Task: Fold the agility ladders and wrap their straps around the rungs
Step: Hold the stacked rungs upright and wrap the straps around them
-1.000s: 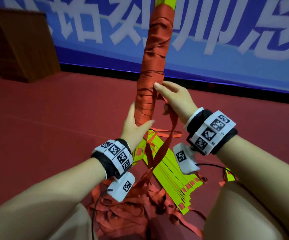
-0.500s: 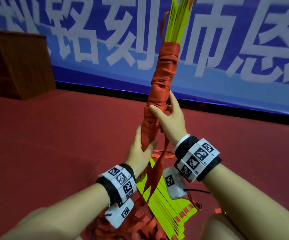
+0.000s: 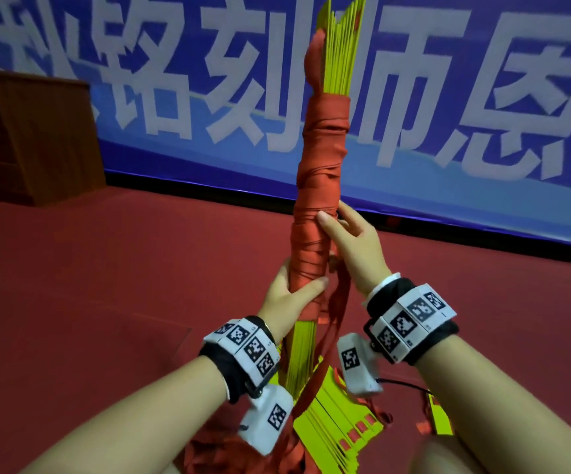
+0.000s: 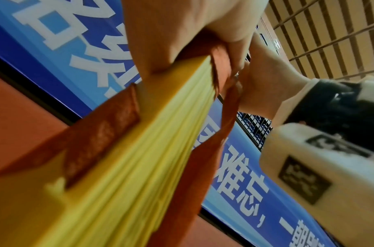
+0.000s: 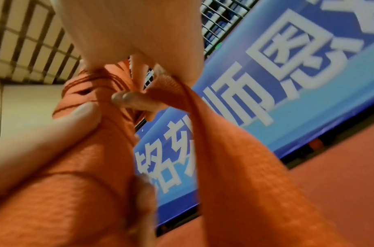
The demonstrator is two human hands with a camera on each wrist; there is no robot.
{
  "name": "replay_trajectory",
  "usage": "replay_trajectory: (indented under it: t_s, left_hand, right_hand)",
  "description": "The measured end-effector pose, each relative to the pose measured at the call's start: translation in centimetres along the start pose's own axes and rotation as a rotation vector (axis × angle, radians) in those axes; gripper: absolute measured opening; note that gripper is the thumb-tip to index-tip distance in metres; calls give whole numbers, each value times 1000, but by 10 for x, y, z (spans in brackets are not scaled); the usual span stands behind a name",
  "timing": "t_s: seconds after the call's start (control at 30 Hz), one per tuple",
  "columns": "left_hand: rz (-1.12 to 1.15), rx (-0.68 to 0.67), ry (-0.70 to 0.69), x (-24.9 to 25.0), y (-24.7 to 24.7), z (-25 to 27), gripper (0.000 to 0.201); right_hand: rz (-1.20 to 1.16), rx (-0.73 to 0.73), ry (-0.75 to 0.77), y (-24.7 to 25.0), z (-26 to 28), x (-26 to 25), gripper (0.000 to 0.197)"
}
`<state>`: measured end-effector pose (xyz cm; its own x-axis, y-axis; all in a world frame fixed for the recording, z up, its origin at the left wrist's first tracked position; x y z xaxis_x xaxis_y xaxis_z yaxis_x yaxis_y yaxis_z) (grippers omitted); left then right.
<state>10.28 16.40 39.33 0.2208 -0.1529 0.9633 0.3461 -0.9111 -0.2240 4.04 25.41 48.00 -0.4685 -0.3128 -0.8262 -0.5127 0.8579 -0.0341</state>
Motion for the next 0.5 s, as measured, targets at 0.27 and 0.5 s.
replay_trajectory:
  t_s: [0.27,0.5]
  left_hand:
    - [-149,150,-93,22,26,3,28]
    - [-169,143,-193,32,33,5,39]
  right_hand:
    - [643,-212,191,18,2,16,41]
    - [490,-157,138,12,-1,22,20]
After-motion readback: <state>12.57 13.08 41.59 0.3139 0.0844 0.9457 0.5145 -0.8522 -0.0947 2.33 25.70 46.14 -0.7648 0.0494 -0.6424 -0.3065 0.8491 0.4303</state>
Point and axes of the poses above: each hand's wrist, its own z-axis away from the middle knuckle, its own y-axis out of the back of the hand, x = y × z, the point moved 3 cm from there along -z, towards the middle knuckle, and after that the axes turned 8 degrees about y, right-handed, at the moved point
